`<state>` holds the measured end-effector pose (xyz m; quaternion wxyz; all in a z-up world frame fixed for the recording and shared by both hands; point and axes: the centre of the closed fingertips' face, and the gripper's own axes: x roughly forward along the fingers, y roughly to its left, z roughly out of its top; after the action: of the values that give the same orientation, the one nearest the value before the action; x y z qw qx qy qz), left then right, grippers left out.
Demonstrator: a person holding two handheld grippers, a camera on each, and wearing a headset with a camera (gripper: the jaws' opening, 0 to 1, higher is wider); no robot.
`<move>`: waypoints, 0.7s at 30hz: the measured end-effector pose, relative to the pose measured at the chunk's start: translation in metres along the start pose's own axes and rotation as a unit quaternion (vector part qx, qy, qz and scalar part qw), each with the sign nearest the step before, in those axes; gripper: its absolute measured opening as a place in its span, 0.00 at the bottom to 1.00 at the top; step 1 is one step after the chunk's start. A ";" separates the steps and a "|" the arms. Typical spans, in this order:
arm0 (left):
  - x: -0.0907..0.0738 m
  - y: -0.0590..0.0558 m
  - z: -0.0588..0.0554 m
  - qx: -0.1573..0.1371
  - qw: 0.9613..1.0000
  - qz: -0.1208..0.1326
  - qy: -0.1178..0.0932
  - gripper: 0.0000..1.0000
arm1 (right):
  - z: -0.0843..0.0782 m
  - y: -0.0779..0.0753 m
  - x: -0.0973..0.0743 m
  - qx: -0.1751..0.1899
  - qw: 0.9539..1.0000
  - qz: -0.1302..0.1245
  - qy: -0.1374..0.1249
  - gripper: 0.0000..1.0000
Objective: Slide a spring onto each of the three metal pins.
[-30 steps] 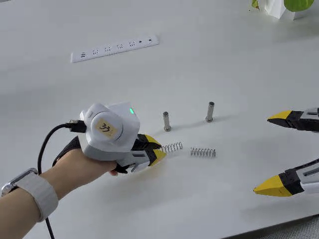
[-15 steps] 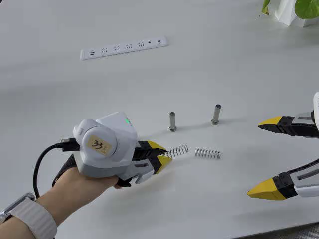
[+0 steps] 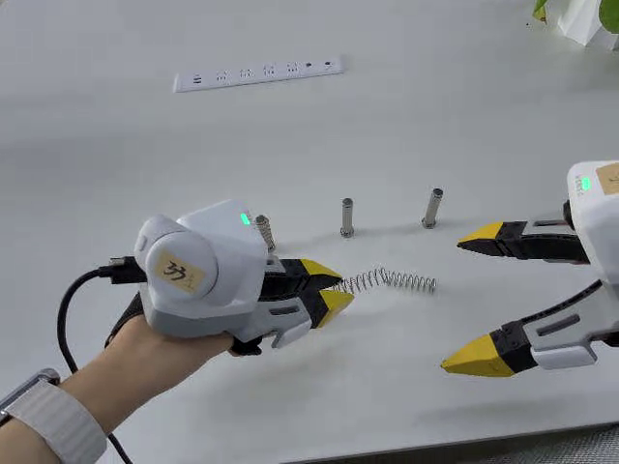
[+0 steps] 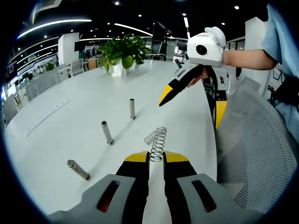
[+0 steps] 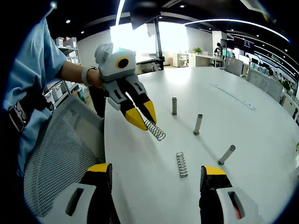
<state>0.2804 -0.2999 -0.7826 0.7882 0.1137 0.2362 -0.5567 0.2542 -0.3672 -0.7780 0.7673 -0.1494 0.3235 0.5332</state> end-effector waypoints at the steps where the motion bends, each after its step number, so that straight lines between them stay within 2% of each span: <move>1: -0.001 -0.002 0.000 0.001 1.000 -0.002 -0.001 0.07 | 0.003 0.000 0.000 -0.003 1.000 0.003 -0.004 0.72; 4: -0.002 -0.007 -0.002 0.005 1.000 -0.007 -0.005 0.07 | 0.011 0.000 0.000 -0.001 1.000 0.015 -0.016 0.64; 9: -0.005 -0.008 -0.006 -0.001 1.000 -0.003 -0.007 0.07 | 0.017 0.002 0.004 -0.013 0.999 0.029 -0.022 0.57; 15: -0.008 -0.012 -0.004 -0.001 1.000 -0.004 -0.012 0.07 | 0.022 0.004 0.013 -0.035 0.998 0.051 -0.025 0.37; 21: -0.013 -0.015 0.000 0.000 1.000 -0.004 -0.020 0.07 | 0.030 0.009 0.020 -0.037 0.996 0.071 -0.030 0.27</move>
<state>0.2631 -0.2948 -0.7750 0.7902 0.1016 0.2214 -0.5623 0.2608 -0.3324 -0.7679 0.7306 -0.1380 0.2901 0.6025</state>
